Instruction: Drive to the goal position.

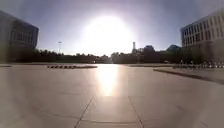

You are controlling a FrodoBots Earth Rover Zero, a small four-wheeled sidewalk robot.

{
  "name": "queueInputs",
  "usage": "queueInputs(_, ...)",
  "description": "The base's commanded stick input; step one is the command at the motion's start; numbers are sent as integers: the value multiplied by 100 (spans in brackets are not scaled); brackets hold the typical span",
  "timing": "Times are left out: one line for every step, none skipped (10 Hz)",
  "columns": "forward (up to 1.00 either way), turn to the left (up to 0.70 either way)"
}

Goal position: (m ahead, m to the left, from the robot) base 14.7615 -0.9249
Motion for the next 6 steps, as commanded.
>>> queueInputs(70, 0)
queueInputs(70, 0)
queueInputs(70, 0)
queueInputs(70, 0)
queueInputs(70, 0)
queueInputs(70, 0)
